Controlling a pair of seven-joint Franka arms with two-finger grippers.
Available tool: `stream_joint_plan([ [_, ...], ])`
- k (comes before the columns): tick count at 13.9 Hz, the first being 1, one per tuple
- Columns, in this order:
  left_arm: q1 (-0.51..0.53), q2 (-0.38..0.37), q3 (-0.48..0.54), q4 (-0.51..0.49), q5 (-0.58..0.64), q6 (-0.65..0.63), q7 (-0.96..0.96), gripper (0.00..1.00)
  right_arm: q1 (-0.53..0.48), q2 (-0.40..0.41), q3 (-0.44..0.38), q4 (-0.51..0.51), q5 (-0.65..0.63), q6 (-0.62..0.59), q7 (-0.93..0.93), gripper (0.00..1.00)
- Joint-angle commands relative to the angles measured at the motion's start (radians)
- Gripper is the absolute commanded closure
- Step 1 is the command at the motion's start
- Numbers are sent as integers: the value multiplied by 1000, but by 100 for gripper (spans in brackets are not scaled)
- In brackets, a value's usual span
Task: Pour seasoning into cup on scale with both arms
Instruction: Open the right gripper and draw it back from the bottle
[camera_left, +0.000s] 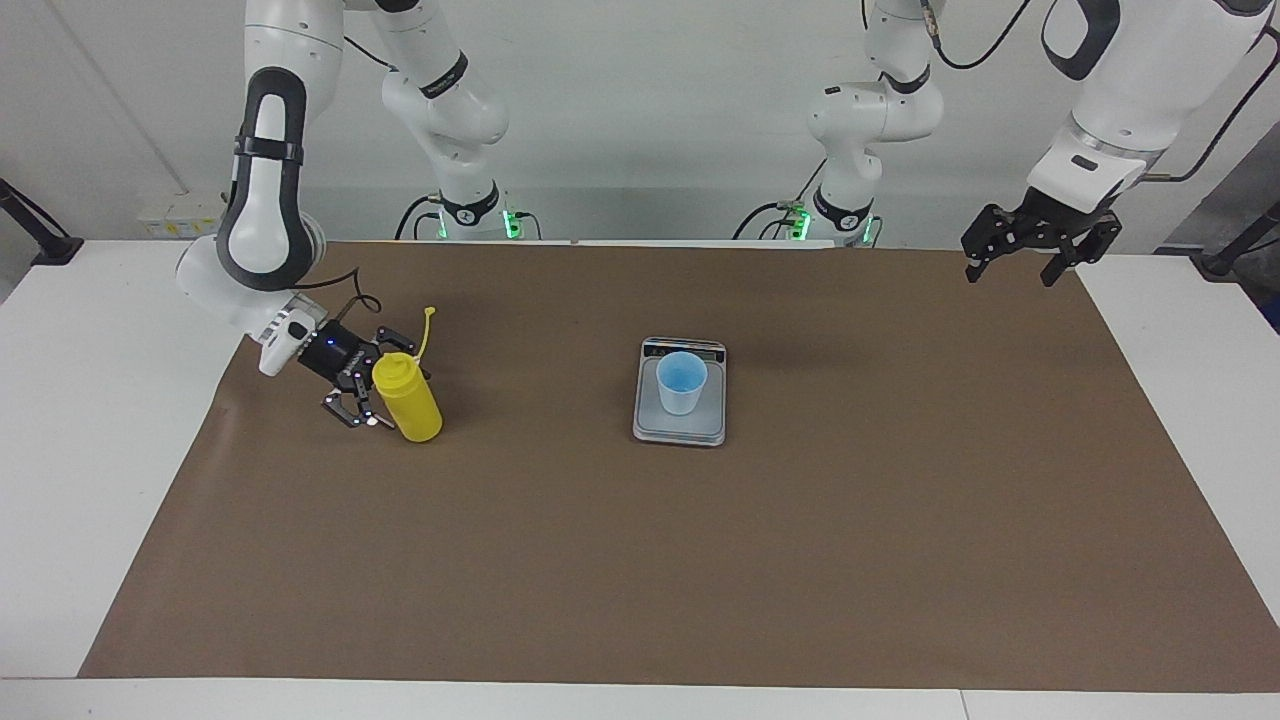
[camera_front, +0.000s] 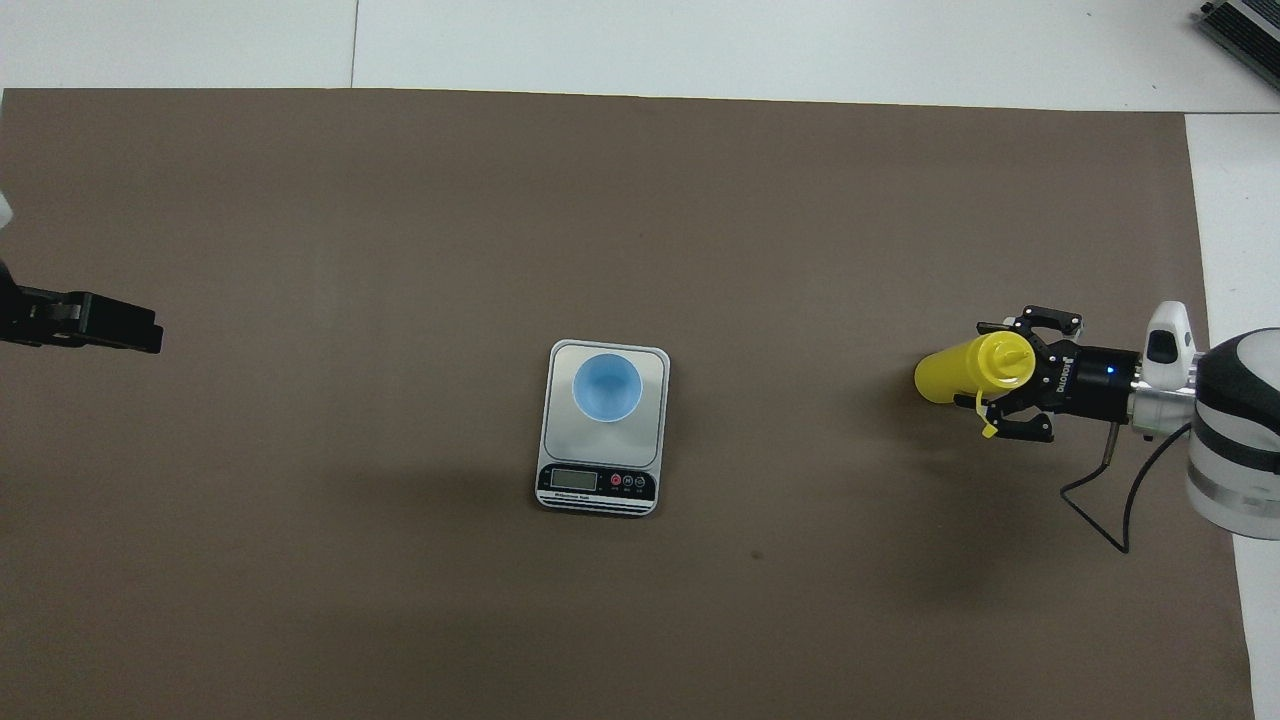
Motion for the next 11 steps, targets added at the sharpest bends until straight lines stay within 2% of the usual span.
stream_joint_plan([
  [1, -13, -29, 9, -36, 6, 20, -6, 0, -22, -31, 6, -4, -80, -32, -8, 0],
  [4, -13, -29, 9, -36, 6, 23, -6, 0, -30, -75, -2, 11, -223, -50, 58, 0],
  [8, -13, -29, 9, -36, 6, 23, -6, 0, -31, -135, 4, 89, -470, -113, 291, 0],
  [11, -13, -29, 9, -36, 6, 23, -8, 0, 21, -202, 10, 108, -518, -113, 470, 0],
])
